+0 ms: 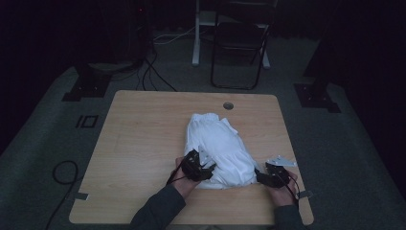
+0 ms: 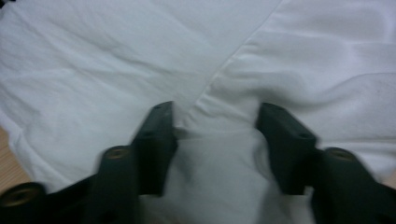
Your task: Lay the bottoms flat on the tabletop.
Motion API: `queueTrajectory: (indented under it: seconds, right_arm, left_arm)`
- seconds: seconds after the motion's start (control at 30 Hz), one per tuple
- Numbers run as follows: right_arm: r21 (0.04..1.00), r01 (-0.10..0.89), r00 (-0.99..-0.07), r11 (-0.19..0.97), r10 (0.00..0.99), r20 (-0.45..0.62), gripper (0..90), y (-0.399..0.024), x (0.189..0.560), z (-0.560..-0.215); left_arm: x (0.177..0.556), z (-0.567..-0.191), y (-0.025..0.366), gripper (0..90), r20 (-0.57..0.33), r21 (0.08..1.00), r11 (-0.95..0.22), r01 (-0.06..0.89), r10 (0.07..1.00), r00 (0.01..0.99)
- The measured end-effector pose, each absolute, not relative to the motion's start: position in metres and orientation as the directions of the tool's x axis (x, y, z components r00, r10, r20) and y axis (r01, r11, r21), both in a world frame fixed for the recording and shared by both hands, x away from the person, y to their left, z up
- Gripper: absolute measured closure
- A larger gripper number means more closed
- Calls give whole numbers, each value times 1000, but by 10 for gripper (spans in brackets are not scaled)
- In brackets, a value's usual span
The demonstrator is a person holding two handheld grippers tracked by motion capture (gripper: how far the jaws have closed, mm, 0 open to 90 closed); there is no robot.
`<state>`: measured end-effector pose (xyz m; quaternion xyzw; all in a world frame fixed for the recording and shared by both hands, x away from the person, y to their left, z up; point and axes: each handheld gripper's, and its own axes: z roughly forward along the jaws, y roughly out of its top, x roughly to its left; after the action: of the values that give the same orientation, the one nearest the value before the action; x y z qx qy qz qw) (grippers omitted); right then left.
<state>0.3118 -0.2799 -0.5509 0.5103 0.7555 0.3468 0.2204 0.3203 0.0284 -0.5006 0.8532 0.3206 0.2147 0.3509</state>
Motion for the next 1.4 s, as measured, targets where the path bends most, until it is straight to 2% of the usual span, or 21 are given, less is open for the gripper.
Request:
queueTrajectory:
  seconds: [0.07,0.13,0.17,0.2,0.3,0.43,0.5,0.8,1.4]
  right_arm:
    - [749,616,-392,243,920,24,409,-280,312,-551]
    - [750,613,-401,250,916,22,439,-280,311,-550]
    - [750,612,-406,251,914,25,476,-279,311,-550]
    - [750,607,-426,264,904,26,561,-278,310,-549]
    - [750,599,-454,281,890,29,693,-276,309,-549]
    - [744,596,-463,301,886,13,813,-272,309,-547]
    - [742,598,-456,303,890,4,841,-272,309,-547]
    - [730,593,-432,339,900,-66,874,-267,311,-546]
    - [733,600,-403,322,913,-71,876,-272,315,-546]
  left_arm:
    - [323,-501,32,658,132,734,-544,406,701,701]
    - [323,-501,34,751,128,735,-540,411,705,698]
    - [324,-498,38,751,130,734,-540,412,707,695]
    - [324,-497,39,778,135,734,-542,409,706,695]
    - [325,-495,46,788,144,737,-542,403,709,690]
    - [328,-493,58,793,133,746,-517,420,734,666]
    - [329,-493,64,794,134,744,-514,426,740,659]
    - [334,-492,83,800,141,747,-496,443,769,623]
    - [340,-495,111,802,140,747,-456,483,819,557]
